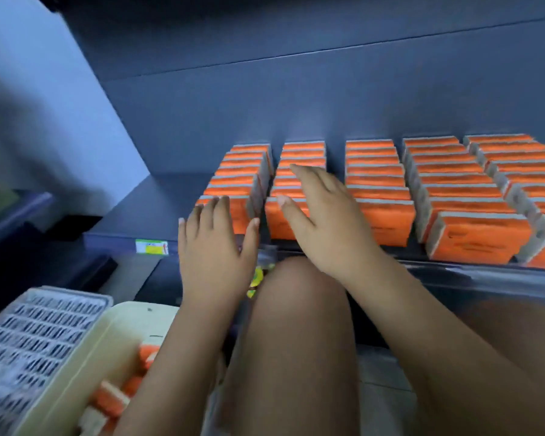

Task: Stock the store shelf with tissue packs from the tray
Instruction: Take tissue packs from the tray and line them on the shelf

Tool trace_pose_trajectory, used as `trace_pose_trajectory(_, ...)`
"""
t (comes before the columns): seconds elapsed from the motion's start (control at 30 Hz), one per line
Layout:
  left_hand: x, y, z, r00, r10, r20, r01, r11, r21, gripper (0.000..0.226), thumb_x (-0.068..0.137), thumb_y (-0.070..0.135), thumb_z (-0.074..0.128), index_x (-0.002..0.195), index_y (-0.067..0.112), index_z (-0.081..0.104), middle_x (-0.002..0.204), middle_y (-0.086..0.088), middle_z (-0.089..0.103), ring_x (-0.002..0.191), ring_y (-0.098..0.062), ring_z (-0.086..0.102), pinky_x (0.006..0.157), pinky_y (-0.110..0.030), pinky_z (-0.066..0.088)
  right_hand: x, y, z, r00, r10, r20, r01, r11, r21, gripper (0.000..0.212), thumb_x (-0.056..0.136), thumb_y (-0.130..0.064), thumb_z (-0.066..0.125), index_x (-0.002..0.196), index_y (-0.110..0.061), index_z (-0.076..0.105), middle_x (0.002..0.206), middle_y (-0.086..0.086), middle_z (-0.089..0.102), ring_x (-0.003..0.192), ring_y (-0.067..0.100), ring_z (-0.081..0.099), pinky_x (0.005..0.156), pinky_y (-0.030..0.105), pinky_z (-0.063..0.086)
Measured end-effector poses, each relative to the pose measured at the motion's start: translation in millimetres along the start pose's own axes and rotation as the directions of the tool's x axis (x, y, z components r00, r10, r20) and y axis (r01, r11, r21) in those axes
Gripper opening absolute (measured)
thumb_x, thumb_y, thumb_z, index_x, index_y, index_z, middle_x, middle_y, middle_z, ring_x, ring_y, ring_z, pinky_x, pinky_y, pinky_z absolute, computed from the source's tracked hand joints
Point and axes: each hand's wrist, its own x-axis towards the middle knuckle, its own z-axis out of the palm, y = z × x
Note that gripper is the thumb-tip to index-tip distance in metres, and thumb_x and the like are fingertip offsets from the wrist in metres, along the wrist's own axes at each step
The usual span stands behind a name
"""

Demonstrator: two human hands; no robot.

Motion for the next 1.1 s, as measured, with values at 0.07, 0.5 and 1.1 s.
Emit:
trace_pose_trajectory(0.07,-21.3,-35.8,-6.4,0.996,-0.09,0.006,0.089,0.995,0.05,0.065,0.1,0.057,0.039,0.143,0.01,0.051,0.145,-0.01,0.057,0.138,-0.037,0.046,0.115,-0.057,0.032,-1.1,-25.4,23.9,0.998,-0.044,0.043,0.042,0.998,0.055,0.06,0.1,-0.051,0.043,0.149,-0.017,0.048,0.15,0.003,0.052,0.14,0.023,0.044,0.115,0.04,0.037)
trace_pose_trajectory(0.5,-186.7,-202.3,-27.6,0.796,-0.58,0.173,0.498,0.79,0.358,0.072,0.099,0.06,0.034,0.147,0.008,0.048,0.15,-0.015,0.053,0.143,-0.04,0.04,0.12,-0.057,0.028,-71.3,-137.4,207.0,0.699,-0.302,0.648,0.385,0.923,0.014,0.056,0.103,-0.052,0.044,0.148,-0.018,0.045,0.153,0.006,0.048,0.151,0.03,0.031,0.119,0.045,0.031)
trace_pose_trajectory(1.1,-252.7,-260.4,69.0,0.368,-0.729,0.577,0.696,0.628,0.349,0.069,0.102,0.061,0.04,0.154,0.016,0.033,0.16,-0.005,0.039,0.143,-0.031,0.041,0.11,-0.051,0.044,-134.7,-128.4,349.0,0.304,0.153,0.94,0.015,0.986,-0.165,0.035,0.098,-0.035,0.054,0.13,-0.021,0.053,0.117,0.003,0.06,0.109,0.028,0.061,0.089,0.046,0.056)
